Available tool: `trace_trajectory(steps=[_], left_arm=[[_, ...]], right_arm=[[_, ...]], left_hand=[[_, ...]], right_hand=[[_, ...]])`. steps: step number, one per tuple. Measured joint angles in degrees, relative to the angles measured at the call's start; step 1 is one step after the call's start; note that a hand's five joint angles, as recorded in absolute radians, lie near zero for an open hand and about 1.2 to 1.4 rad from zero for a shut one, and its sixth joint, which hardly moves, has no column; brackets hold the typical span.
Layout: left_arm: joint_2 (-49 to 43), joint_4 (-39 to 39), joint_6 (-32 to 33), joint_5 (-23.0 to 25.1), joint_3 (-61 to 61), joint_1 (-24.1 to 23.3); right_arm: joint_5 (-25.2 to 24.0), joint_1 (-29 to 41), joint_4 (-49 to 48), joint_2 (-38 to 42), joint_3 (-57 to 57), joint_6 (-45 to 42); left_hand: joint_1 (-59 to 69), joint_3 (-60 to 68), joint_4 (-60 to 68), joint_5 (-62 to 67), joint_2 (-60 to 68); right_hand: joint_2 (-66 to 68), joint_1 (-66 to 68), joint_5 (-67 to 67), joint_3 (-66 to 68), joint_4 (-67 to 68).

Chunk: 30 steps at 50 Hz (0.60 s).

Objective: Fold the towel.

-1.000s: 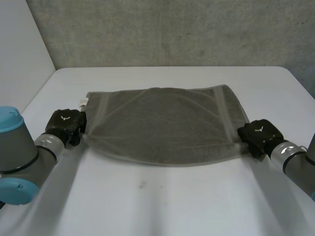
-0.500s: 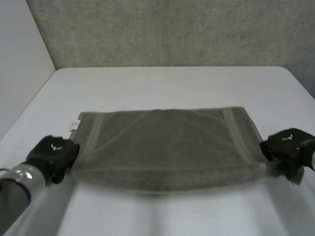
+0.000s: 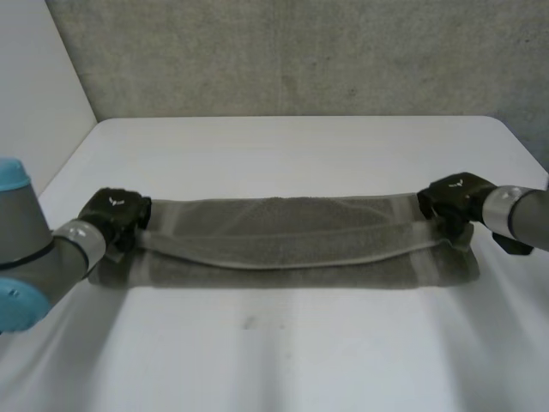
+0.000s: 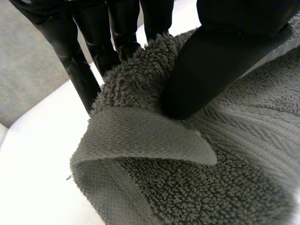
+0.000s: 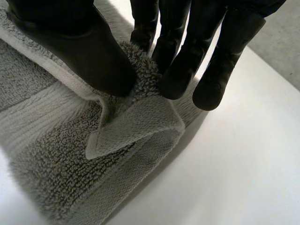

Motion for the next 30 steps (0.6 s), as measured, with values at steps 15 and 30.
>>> trace_trajectory(steps=[15, 30], left_arm=[[-12.68, -0.99, -2.87, -1.69, 18.40, -3.87], [-18.30, -1.29, -2.59, -6.19, 24.14, -4.53]], right_arm=[[6.41, 3.34, 0.08, 13.73, -19.12, 2.66], [8.32, 4.50, -0.10, 19.81, -27.88, 2.48]], left_hand=[[0.00, 0.00, 0.00, 0.00, 0.00], [0.00, 0.00, 0.00, 0.00, 0.00]], right_hand=[[0.00, 0.00, 0.00, 0.00, 0.00], [0.00, 0.02, 0.00, 0.00, 0.00]])
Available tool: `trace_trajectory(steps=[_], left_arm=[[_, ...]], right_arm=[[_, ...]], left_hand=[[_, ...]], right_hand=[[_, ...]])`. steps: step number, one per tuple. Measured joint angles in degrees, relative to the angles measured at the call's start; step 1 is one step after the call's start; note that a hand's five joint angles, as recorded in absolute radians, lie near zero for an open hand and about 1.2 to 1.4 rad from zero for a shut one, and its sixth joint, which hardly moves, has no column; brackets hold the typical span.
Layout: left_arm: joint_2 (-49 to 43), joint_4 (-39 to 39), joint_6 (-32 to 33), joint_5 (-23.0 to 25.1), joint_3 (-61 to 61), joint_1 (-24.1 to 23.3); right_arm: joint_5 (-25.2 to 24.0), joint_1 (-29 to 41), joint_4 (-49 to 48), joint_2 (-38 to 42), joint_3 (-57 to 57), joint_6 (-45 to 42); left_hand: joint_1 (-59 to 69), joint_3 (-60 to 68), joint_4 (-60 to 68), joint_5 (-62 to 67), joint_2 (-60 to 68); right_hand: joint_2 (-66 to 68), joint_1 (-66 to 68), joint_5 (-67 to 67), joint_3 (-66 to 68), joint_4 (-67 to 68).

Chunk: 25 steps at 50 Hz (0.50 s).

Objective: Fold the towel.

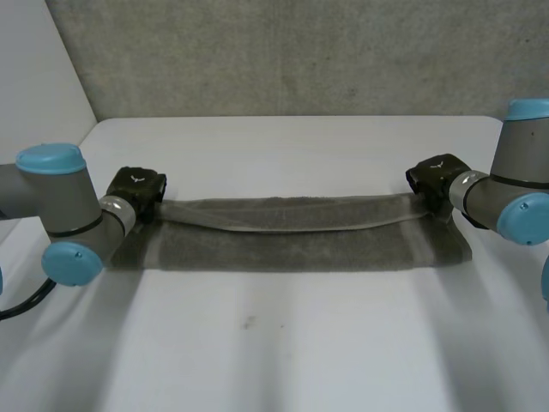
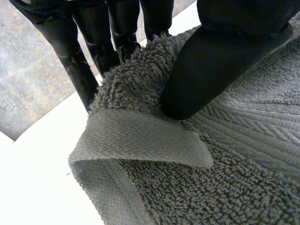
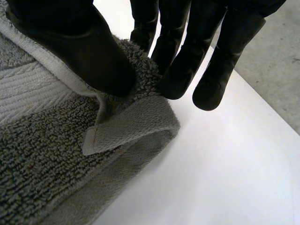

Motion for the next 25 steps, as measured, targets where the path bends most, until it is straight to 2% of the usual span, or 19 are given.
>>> trace_trajectory(steps=[7, 8, 9, 10, 11, 12, 13, 14, 16, 25], left_arm=[[-1.31, -0.05, 0.00, -0.06, 1.51, 0.03], [-1.39, -0.06, 0.00, -0.07, 1.66, 0.04], [-1.43, -0.06, 0.00, -0.07, 1.75, 0.05], [-1.42, -0.06, 0.00, -0.06, 1.78, 0.04], [-1.35, -0.04, 0.00, -0.05, 1.84, 0.01], [-1.28, -0.02, 0.00, -0.05, 1.86, -0.01], [-1.21, 0.00, -0.01, -0.05, 1.87, -0.03], [-1.00, 0.04, -0.03, -0.06, 1.87, -0.09], [-0.47, 0.04, -0.10, -0.10, 1.84, -0.21], [6.37, -0.02, -1.25, -0.92, -0.02, -0.50]], right_arm=[[1.25, 0.02, -0.04, 1.43, -2.31, -0.09], [1.41, 0.02, -0.06, 1.62, -2.73, -0.09], [1.51, 0.02, -0.06, 1.78, -3.11, -0.06], [1.55, 0.03, -0.07, 1.85, -3.30, -0.04], [1.69, 0.05, -0.06, 1.98, -3.76, 0.07], [1.76, 0.06, -0.06, 2.02, -4.00, 0.14], [1.84, 0.08, -0.06, 2.02, -4.24, 0.25], [1.98, 0.14, -0.06, 1.91, -4.75, 0.65], [2.14, 0.22, -0.09, 1.54, -5.35, 1.44], [2.31, 0.33, -1.98, -5.56, -6.36, 7.38]], left_hand=[[-0.10, -1.57, -1.68, -0.63, -1.62], [-6.40, -10.48, -10.72, -8.26, -10.66], [-16.30, -19.01, -19.43, -17.04, -19.27], [-21.98, -26.06, -26.64, -24.43, -26.48], [-34.54, -38.77, -39.45, -36.51, -39.43], [-41.37, -44.30, -44.99, -43.98, -46.30], [-46.65, -49.28, -49.76, -48.32, -49.71], [-51.44, -53.95, -53.69, -51.69, -53.98], [-54.15, -56.98, -57.11, -54.80, -57.11], [-57.17, -60.12, -60.17, -57.07, -60.24]], right_hand=[[0.00, 0.00, 0.00, 0.00, 0.00], [-5.48, -5.41, -4.67, -5.53, -4.55], [-16.10, -15.61, -15.07, -15.67, -14.58], [-22.01, -21.46, -21.06, -20.31, -20.30], [-34.83, -34.24, -34.34, -32.84, -32.86], [-40.45, -39.89, -40.39, -38.47, -38.52], [-45.89, -45.31, -46.29, -44.96, -45.03], [-55.76, -55.40, -57.75, -55.99, -55.44], [-59.94, -59.99, -63.37, -61.64, -61.87], [-60.14, -61.92, -63.43, -62.45, -62.24]])
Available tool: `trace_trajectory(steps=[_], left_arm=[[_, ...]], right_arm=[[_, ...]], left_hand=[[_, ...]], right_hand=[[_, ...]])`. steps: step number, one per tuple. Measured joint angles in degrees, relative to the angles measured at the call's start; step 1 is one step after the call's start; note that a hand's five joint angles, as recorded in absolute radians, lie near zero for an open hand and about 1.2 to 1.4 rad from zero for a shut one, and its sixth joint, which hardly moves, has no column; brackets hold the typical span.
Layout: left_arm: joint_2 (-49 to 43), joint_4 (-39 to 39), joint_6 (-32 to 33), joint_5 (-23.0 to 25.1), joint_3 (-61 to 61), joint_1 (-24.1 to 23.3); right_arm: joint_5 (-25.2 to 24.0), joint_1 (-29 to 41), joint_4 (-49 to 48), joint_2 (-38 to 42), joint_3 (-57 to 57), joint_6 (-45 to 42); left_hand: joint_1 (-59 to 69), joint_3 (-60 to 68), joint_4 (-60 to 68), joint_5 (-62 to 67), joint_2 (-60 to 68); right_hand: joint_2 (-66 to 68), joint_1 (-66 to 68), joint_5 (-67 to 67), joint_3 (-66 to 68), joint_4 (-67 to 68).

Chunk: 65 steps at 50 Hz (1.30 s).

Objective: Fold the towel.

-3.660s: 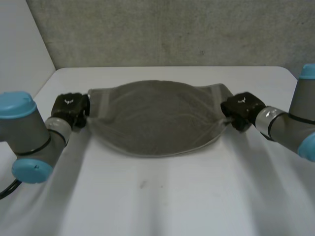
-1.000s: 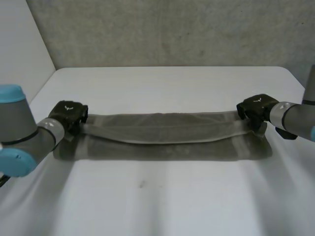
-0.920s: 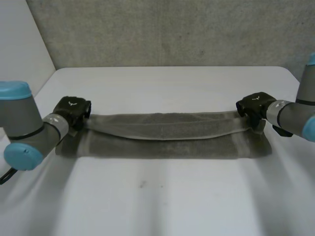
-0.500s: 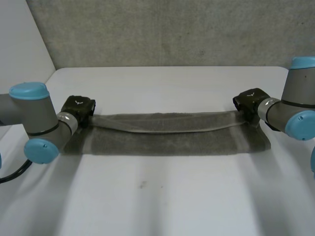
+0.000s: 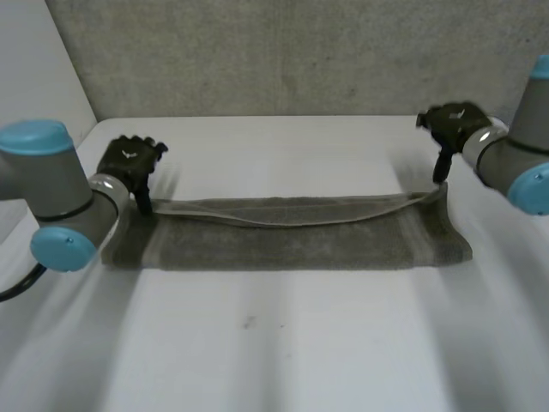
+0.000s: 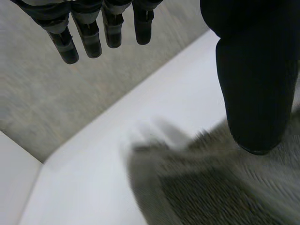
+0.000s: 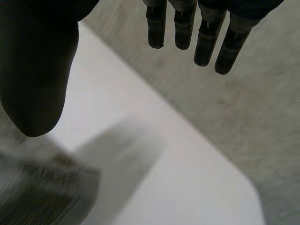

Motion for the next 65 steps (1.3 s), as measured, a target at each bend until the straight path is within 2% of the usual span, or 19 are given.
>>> trace_trajectory(steps=[4, 11, 15, 17, 22, 29, 40, 46, 48, 51, 53, 59, 65], left_arm=[[4.57, -0.04, -1.50, -0.15, -2.39, 0.00], [13.57, -0.08, -4.14, 0.20, -9.52, 0.02], [17.62, -0.10, -4.49, 0.39, -14.60, 0.09], [18.96, -0.16, -4.42, 0.49, -16.89, 0.13], [20.34, -1.77, -3.92, 0.67, -21.59, 0.18], [18.11, -6.67, -3.03, 0.79, -22.80, 0.48], [10.40, -8.68, -1.21, 0.72, -18.91, 1.15], [6.27, -8.23, -0.53, 0.46, -14.85, 1.23], [4.79, -8.13, -0.50, 0.34, -12.87, 1.24], [2.15, -8.11, -0.54, 0.19, -9.05, 1.23], [0.80, -8.13, -0.59, 0.12, -6.99, 1.22], [-1.49, -8.33, -0.95, -0.12, -2.91, 1.13], [-0.68, -8.51, -1.10, -0.22, -4.13, 1.08]], right_arm=[[-0.16, -0.25, -0.72, -4.42, 1.82, 1.29], [-0.68, -0.69, -1.12, -14.07, 11.85, 1.31], [-1.03, -0.79, -1.24, -19.43, 20.58, 0.79], [-1.31, -0.80, -1.28, -21.52, 24.61, 0.48], [-2.68, -0.78, -1.25, -25.35, 35.19, -1.29], [-4.95, -1.12, -1.14, -24.94, 42.17, -3.07], [-6.20, -1.24, -1.06, -16.67, 39.04, -3.25], [-5.76, -0.97, -1.15, -11.63, 33.36, -3.01], [-5.62, -0.88, -1.18, -9.87, 30.95, -2.83], [-5.36, -0.70, -1.28, -6.82, 26.44, -2.36], [-5.09, -0.54, -1.46, -5.47, 24.31, -2.02], [-3.61, 0.22, -2.45, -3.86, 21.33, -0.33], [-3.24, 0.22, -3.70, -7.60, 26.73, 0.18]], left_hand=[[0.00, -0.03, -0.15, -0.07, -0.07], [0.39, 0.98, 0.83, -0.08, 1.07], [8.13, 8.50, 8.06, 6.46, 8.55], [11.39, 11.72, 11.60, 9.93, 11.78], [22.89, 23.15, 23.06, 21.31, 23.23], [32.12, 32.47, 32.36, 30.36, 32.50], [33.91, 34.26, 34.15, 32.21, 34.30], [31.06, 31.62, 31.45, 29.63, 31.52], [28.26, 28.51, 28.75, 26.94, 28.50], [18.29, 19.21, 19.08, 17.05, 18.62], [8.65, 8.89, 8.75, 7.27, 8.86], [1.13, 1.34, 1.30, 0.65, 1.34], [0.16, -0.03, -0.05, -0.04, -0.03]], right_hand=[[0.00, 0.00, 0.00, 0.00, 0.00], [0.00, 0.00, 0.00, 0.00, 0.00], [2.40, 4.89, 5.48, 4.20, 3.61], [5.12, 7.63, 8.29, 6.83, 6.01], [22.10, 23.82, 24.09, 23.00, 22.17], [34.70, 36.10, 35.93, 35.19, 34.58], [39.42, 41.91, 41.53, 40.58, 40.02], [38.91, 40.66, 40.64, 39.83, 39.21], [34.96, 36.49, 36.41, 35.83, 35.20], [7.76, 9.13, 8.39, 9.32, 8.77], [1.64, 3.11, 1.17, 2.12, 1.58], [-0.20, -0.02, -0.05, -0.11, -0.18], [-0.20, -0.02, -0.03, -0.11, -0.18]])
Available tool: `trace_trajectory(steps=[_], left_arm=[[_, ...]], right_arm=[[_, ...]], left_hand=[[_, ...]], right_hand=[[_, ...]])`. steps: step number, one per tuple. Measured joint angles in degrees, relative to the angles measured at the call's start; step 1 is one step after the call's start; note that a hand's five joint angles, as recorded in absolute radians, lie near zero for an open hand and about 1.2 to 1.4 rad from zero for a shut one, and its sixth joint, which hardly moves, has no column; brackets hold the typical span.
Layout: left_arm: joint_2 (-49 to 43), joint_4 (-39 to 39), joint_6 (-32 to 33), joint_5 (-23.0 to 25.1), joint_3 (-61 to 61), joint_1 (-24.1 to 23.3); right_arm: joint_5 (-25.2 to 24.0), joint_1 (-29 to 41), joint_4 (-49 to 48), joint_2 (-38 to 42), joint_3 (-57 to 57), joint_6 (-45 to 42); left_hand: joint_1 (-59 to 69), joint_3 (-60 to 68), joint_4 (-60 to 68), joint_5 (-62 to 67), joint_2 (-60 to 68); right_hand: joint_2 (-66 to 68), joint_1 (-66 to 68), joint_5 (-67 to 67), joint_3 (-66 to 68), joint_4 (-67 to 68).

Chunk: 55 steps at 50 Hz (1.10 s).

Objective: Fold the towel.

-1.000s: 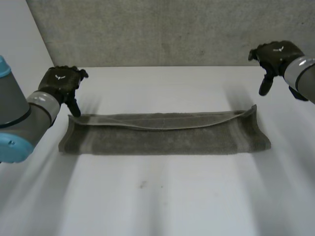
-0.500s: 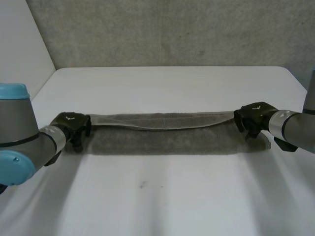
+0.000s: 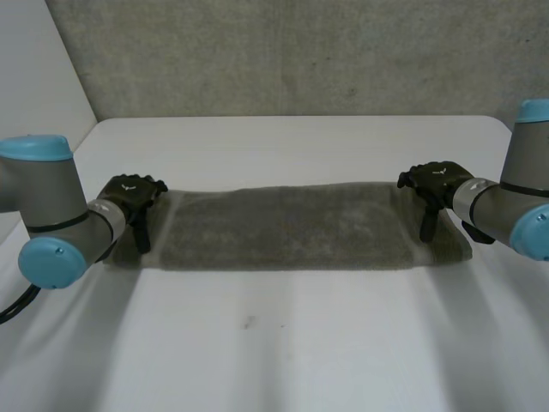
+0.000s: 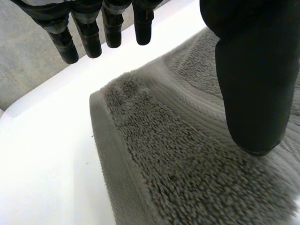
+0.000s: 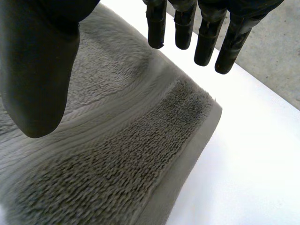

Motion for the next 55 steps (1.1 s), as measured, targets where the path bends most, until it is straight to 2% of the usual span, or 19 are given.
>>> trace_trajectory(steps=[12, 18, 22, 24, 28, 29, 31, 33, 43, 49, 53, 55], left_arm=[[5.18, 0.56, 0.16, 0.34, -8.18, 0.06], [6.62, 0.75, 0.09, 0.36, -9.84, 0.08], [7.29, 0.76, 0.04, 0.36, -10.11, 0.08], [7.58, 0.76, -0.02, 0.36, -10.11, 0.08], [8.20, 0.72, -0.15, 0.35, -10.09, 0.08], [8.28, 0.71, -0.16, 0.35, -10.10, 0.08], [8.58, 0.69, -0.19, 0.35, -10.20, 0.08], [8.91, 0.67, -0.20, 0.35, -10.42, 0.07], [11.36, 0.65, -0.21, 0.56, -12.54, 0.10], [13.37, 0.65, -0.21, 0.72, -14.10, 0.20], [14.55, 0.65, -0.25, 0.72, -14.72, 0.21], [15.34, 0.66, -0.32, 0.66, -14.91, 0.16]], right_arm=[[-1.28, -2.96, -11.85, -10.34, 20.65, -3.14], [-1.32, -4.27, -15.57, -11.15, 26.19, -6.59], [-1.21, -4.77, -16.85, -10.41, 27.60, -8.39], [-1.11, -4.89, -17.41, -9.76, 27.74, -8.91], [-0.88, -4.94, -18.93, -8.35, 27.38, -9.34], [-0.82, -4.95, -19.19, -8.13, 27.25, -9.35], [-0.62, -5.05, -19.85, -7.61, 26.90, -9.34], [-0.28, -5.42, -20.50, -7.42, 26.54, -9.26], [3.78, -12.87, -21.57, -11.64, 26.15, -9.97], [4.67, -19.77, -20.27, -13.48, 24.53, -15.81], [4.69, -20.44, -19.82, -14.07, 22.70, -18.09], [4.56, -18.19, -19.69, -14.71, 20.74, -17.66]], left_hand=[[-0.27, 0.00, -0.13, -0.05, -0.11], [-0.27, 0.00, -0.13, -0.07, -0.12], [-0.27, 0.00, -0.13, -0.07, -0.12], [-0.27, 0.00, -0.13, -0.07, -0.12], [-0.27, 0.00, -0.14, -0.07, -0.12], [-0.27, 0.00, -0.14, -0.07, -0.12], [-0.27, 0.00, -0.14, -0.07, -0.12], [-0.27, 0.00, -0.14, -0.07, -0.12], [-0.27, 0.00, -0.14, -0.07, -0.13], [-0.27, 0.00, -0.14, -0.07, -0.13], [-0.27, 0.00, -0.14, -0.07, -0.13], [-0.27, 0.00, -0.14, -0.07, -0.13]], right_hand=[[0.00, 0.00, 0.00, 0.00, 0.00], [0.34, 0.80, 0.44, 0.45, 0.27], [4.20, 6.28, 7.01, 5.78, 5.05], [10.66, 12.54, 13.27, 12.30, 11.15], [34.10, 35.01, 34.53, 34.47, 32.91], [37.13, 38.06, 37.38, 36.39, 35.77], [55.39, 56.01, 56.95, 55.18, 55.14], [60.59, 61.35, 63.00, 61.07, 61.60], [60.60, 61.43, 63.15, 61.35, 62.35], [60.60, 61.44, 63.15, 61.35, 62.35], [60.60, 61.46, 63.15, 61.35, 62.35], [60.63, 61.69, 63.16, 61.55, 62.35]])
